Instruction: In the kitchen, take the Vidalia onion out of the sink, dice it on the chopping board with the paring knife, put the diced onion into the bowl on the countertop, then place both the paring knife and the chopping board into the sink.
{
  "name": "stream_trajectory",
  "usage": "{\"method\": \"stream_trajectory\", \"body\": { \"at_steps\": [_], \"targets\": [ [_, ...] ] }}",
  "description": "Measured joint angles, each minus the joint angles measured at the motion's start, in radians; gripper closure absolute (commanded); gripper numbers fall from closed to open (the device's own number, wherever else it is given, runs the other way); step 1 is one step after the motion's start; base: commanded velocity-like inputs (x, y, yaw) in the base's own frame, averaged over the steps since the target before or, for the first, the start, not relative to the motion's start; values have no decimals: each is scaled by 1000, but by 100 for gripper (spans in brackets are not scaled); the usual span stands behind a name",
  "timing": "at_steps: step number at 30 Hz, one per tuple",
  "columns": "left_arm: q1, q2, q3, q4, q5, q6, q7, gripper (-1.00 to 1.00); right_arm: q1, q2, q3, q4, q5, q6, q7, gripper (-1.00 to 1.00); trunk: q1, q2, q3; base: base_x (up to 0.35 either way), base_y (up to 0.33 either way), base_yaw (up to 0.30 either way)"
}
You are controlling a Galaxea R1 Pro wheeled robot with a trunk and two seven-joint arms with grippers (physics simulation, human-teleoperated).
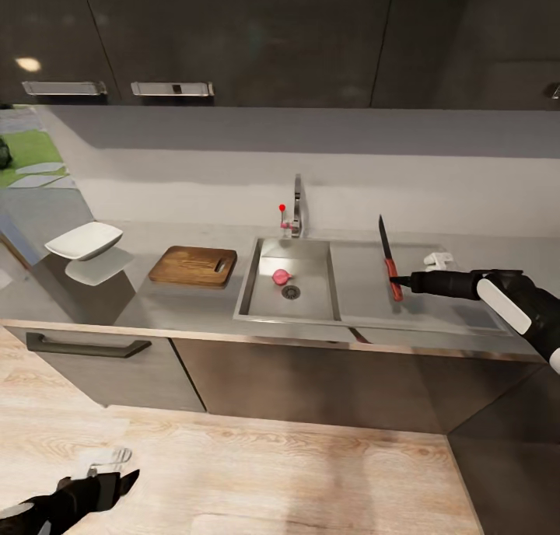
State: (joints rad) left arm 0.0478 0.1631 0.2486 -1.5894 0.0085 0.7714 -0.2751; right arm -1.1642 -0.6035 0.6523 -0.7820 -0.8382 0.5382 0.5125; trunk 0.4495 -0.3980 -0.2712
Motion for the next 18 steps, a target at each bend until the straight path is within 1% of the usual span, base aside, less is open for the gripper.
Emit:
{"method": "stream_trajectory", "body": {
  "at_steps": [1, 4, 5, 7, 8, 9, 10, 11, 12, 14, 15, 17, 18],
  "targets": [
    [-19, 0, 0, 0, 0, 12, 0, -100, 0, 0, 0, 0, 0, 0, 0, 100, 0, 0, 0, 0, 0, 0],
    [-132, -3, -1, 0, 1, 110, -3, -100, 0, 1, -1, 0, 0, 0, -3, 100, 0, 0, 0, 0, 0, 0],
    [-157, -5, -1, 0, 1, 129, -6, -100, 0, 1, -1, 0, 0, 0, -3, 100, 0, 0, 0, 0, 0, 0],
    [-250, -19, -6, 0, 3, 191, -18, -100, 0, 1, -1, 0, 0, 0, -10, 100, 0, 0, 0, 0, 0, 0],
    [-292, -26, -12, 0, 3, 208, -22, -100, 0, 1, -1, 0, 0, 0, -14, 100, 0, 0, 0, 0, 0, 0],
    [-329, -30, -21, 0, 3, 219, -25, -100, 0, 2, -1, 0, 0, 0, -17, 100, 0, 0, 0, 0, 0, 0],
    [-400, -35, -37, 1, 4, 232, -28, -100, 0, 1, -1, 0, 0, 0, -20, 100, 0, 0, 0, 0, 0, 0],
    [-444, -36, -47, 5, 3, 236, -28, -100, 0, 2, -1, 0, 0, 0, -21, 100, 0, 0, 0, 0, 0, 0],
    [-464, -37, -51, 7, 1, 238, -28, -100, 0, 2, -1, 0, 0, 0, -21, 100, 0, 0, 0, 0, 0, 0],
    [-534, -38, -70, 12, 2, 242, -29, -100, 0, 1, -2, 0, 0, -1, -22, 100, 0, 0, 0, 0, 0, 0],
    [-552, -38, -73, 13, 1, 243, -29, -100, 0, 1, -2, 0, 0, -1, -22, 100, 0, 0, 0, 0, 0, 0],
    [-617, -39, -83, 25, 2, 246, -29, -100, 0, 1, -3, 0, 0, -1, -22, 100, 0, 0, 0, 0, 0, 0],
    [-634, -39, -85, 32, 1, 247, -29, -100, 0, 1, -4, 0, 0, -1, -22, 100, 0, 0, 0, 0, 0, 0]
  ]
}}
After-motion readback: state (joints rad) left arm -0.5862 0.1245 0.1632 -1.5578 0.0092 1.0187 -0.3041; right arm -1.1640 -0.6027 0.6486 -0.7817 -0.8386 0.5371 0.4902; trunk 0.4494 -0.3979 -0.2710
